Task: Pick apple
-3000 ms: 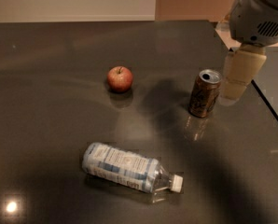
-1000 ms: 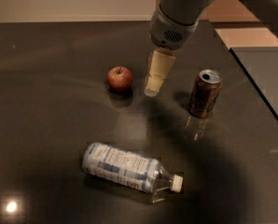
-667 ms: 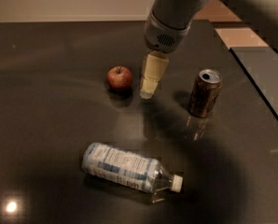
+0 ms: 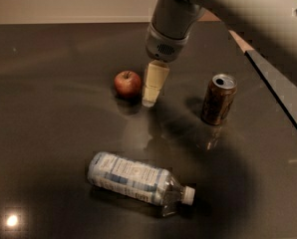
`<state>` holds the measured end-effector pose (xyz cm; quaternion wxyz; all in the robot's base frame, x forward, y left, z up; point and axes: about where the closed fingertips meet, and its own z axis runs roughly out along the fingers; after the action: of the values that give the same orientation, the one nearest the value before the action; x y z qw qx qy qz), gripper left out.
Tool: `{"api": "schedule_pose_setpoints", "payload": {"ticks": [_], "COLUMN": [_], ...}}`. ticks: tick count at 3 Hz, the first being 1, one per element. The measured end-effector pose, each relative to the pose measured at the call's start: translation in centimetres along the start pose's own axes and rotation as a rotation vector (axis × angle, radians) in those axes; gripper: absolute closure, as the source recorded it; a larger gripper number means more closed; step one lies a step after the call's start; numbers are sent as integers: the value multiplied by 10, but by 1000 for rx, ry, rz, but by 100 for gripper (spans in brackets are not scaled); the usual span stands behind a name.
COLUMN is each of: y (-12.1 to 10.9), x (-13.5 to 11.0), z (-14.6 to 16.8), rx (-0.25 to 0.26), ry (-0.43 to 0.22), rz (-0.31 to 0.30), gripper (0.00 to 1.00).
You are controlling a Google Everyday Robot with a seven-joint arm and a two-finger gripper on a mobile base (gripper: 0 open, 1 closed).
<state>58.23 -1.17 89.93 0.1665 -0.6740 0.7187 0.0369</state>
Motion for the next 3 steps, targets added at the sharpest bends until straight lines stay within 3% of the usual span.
{"api": "schedule_pose_setpoints", "payload": {"ticks": [1,3], "y": [-14,-18], "x": [-2,-19], "z": [11,26], "rx": [8,2], "ry": [-10,-49], "rz": [28,44], "gripper": [0,0]}}
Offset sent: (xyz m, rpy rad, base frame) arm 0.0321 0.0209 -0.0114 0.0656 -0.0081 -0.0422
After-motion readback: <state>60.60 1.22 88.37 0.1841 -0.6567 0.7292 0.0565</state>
